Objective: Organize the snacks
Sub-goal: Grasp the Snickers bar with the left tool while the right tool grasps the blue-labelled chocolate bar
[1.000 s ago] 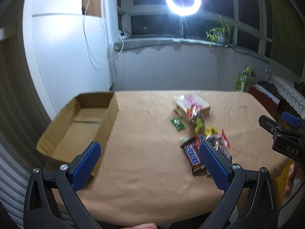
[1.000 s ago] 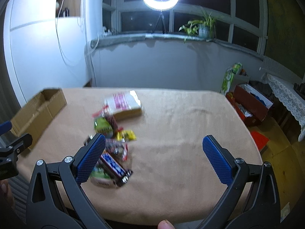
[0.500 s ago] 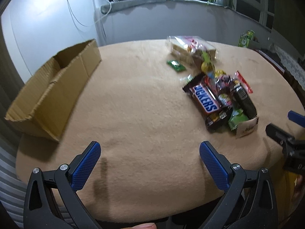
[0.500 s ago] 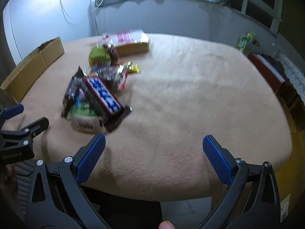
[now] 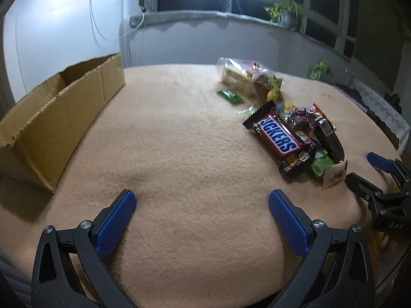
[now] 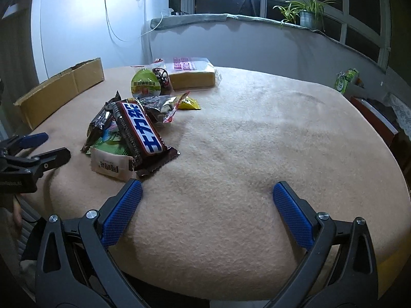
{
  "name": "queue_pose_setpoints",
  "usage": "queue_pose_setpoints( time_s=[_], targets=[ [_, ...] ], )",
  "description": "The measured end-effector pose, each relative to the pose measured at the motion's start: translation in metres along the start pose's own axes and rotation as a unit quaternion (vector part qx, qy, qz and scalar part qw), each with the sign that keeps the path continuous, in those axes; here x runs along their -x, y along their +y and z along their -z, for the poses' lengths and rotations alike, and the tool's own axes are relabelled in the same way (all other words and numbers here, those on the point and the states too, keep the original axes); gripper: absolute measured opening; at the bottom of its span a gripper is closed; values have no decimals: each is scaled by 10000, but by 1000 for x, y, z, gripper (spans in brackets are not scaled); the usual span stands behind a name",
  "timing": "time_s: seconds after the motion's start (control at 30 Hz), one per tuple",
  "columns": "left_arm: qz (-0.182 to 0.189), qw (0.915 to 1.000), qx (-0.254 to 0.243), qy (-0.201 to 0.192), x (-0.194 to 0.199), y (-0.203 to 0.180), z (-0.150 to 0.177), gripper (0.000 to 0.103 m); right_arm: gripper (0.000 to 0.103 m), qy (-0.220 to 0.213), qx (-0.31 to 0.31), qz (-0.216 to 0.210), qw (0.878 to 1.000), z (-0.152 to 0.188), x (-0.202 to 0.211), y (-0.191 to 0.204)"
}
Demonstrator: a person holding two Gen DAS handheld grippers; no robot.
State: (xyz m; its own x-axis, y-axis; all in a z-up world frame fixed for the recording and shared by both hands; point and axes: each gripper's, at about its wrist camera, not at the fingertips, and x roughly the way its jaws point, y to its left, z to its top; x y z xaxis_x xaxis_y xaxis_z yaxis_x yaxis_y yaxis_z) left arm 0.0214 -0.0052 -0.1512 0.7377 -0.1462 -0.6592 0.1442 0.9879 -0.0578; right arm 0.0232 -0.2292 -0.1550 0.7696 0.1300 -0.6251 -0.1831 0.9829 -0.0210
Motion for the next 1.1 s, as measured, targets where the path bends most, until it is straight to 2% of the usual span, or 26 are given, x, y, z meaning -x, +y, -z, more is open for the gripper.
queue_pose_setpoints(
  time_s=[0.07, 0.13, 0.23, 0.3, 0.47, 0.5, 0.57, 0.63, 0.7, 0.73, 0.87, 1.1],
  targets=[
    [-32, 10000, 2, -80, 1, -2, 1, 103, 103, -99, -99, -145, 9998, -6, 6, -4],
    [0, 10000, -59, 32, 2, -2, -2, 103, 103, -360, -167, -314, 9987, -13, 17, -8],
    [94, 9997, -30, 202, 4, -3, -17, 103, 102, -406, 109, -567, 9975, -28, 15, 0],
    [271, 9995, 47, 168, 3, -4, -27, 103, 99, -396, 308, -697, 9963, -34, 9, 9],
    [917, 9936, 406, 525, -18, -18, -54, 102, 80, -247, 318, -1103, 9931, -36, -12, 19],
    [1048, 9918, 444, 583, -23, -20, -56, 100, 78, -224, 287, -1165, 9925, -36, -14, 20],
    [1221, 9889, 485, 695, -31, -24, -58, 79, 65, -164, 251, -1282, 9913, -37, -21, 19],
    [1250, 9886, 494, 673, -34, -26, -59, 77, 58, -137, 237, -1415, 9896, -36, -24, 19],
    [1321, 9878, 468, 682, -35, -29, -59, 69, 49, -127, 199, -1522, 9881, -35, -25, 18],
    [1340, 9877, 443, 668, -36, -30, -59, 63, 40, -135, 205, -1567, 9873, -35, -25, 18],
    [1581, 9835, 527, 706, -37, -29, -61, 29, 35, -179, 131, -1616, 9866, -36, -25, 15],
    [1629, 9821, 694, 637, -32, -17, -62, 28, 32, -401, -387, -1538, 9865, -43, -15, -8]
  ],
)
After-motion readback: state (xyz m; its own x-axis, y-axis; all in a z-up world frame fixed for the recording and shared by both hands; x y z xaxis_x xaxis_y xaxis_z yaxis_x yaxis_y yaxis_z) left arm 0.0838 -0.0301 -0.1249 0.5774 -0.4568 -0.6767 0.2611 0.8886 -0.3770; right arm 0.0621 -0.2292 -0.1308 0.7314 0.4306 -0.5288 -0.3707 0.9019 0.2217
